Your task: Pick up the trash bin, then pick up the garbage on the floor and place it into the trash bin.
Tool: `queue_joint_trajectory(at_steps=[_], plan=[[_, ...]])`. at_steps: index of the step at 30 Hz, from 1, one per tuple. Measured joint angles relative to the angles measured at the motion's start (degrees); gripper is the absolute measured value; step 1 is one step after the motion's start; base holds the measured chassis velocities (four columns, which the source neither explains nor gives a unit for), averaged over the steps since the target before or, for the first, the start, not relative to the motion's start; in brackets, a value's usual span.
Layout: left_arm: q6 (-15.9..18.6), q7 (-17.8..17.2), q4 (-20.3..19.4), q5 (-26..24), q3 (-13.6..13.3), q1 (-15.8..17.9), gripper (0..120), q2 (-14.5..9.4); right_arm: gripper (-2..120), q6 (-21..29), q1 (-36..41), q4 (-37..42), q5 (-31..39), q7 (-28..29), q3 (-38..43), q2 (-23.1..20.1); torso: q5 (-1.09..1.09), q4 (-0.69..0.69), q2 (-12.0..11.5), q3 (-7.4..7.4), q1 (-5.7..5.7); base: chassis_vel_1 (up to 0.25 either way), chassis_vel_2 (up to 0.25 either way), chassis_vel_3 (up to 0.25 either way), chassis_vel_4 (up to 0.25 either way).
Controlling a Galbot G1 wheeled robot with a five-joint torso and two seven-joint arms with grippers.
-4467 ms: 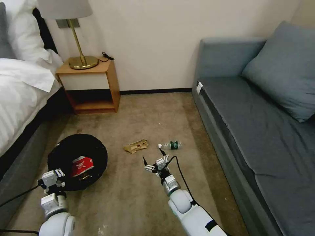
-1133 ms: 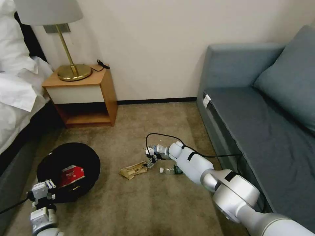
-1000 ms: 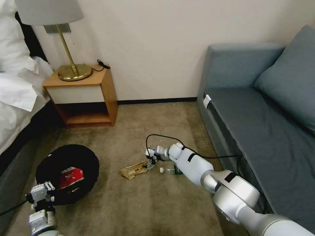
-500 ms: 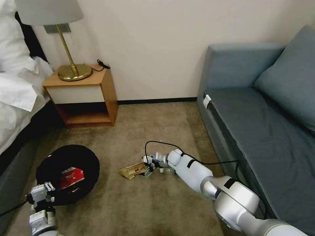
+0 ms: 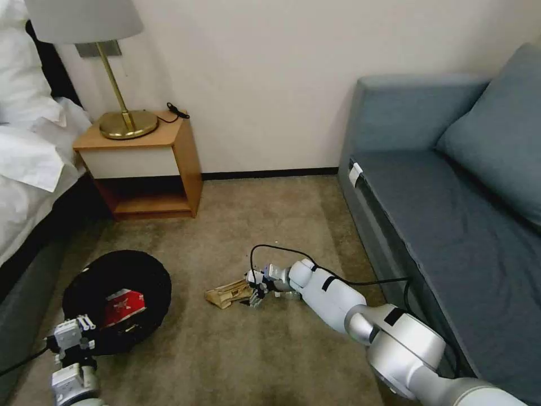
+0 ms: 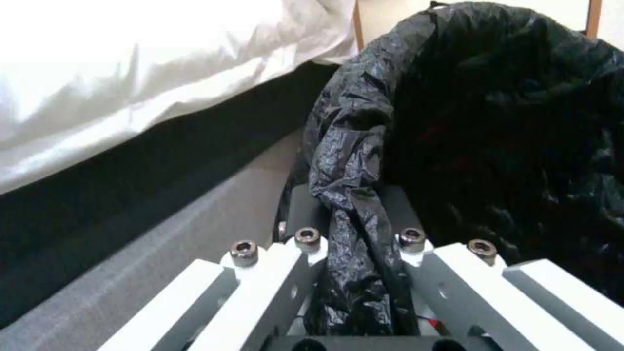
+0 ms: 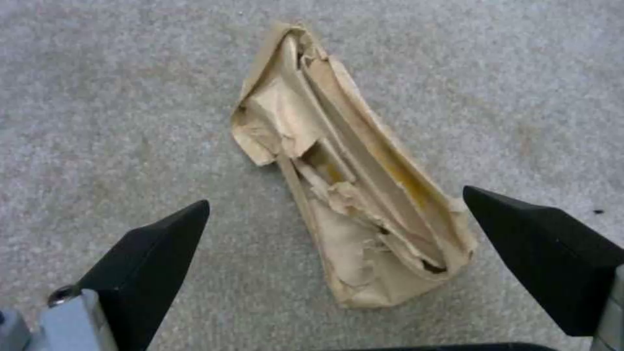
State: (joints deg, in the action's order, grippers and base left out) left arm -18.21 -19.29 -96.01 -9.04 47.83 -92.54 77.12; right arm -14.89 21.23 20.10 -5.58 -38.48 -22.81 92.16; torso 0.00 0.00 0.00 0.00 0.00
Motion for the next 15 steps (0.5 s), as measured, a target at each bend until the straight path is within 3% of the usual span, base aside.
queue_joint_trajectory(at_steps=[9, 15], plan=[[0.0, 0.0, 0.7, 0.2, -0.4, 0.8, 6, 0.2, 100, 0.2, 0.0, 0.6, -0.3, 3.3, 0.6, 0.0, 0.00, 0.00, 0.0, 0.00, 0.00, 0.000, 0.000, 0.000, 0.000], [0.1, 0.0, 1.2, 0.1, -0.6, 1.3, 6, -0.1, 100, 1.5, -0.6, 3.8, -0.4, 2.0, 0.5, 0.0, 0.00, -0.01, 0.0, 0.00, 0.00, 0.000, 0.000, 0.000, 0.000]])
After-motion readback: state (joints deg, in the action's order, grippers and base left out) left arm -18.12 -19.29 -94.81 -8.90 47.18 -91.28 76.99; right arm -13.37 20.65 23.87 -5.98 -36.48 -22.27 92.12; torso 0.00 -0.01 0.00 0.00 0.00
